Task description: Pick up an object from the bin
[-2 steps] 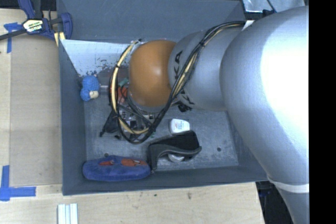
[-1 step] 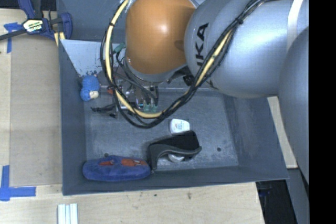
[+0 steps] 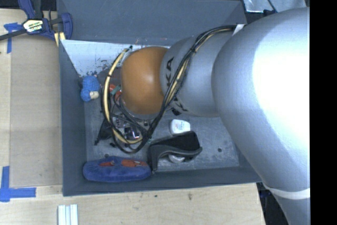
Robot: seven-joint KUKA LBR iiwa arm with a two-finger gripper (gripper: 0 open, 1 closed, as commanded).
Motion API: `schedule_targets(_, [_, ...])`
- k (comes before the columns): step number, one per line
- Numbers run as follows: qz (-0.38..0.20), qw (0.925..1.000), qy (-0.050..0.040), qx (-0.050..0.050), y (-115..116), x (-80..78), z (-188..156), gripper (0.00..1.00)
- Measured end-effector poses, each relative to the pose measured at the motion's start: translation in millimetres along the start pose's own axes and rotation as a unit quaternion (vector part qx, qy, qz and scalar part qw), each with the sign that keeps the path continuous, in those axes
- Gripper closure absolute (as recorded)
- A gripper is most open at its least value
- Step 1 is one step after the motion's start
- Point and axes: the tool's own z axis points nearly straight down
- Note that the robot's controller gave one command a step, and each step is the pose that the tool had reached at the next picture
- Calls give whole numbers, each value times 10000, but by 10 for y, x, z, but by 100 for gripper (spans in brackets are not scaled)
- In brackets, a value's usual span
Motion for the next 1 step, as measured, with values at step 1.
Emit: schedule_targets(1, [222, 9997, -46, -6, -338, -3, -1362, 100])
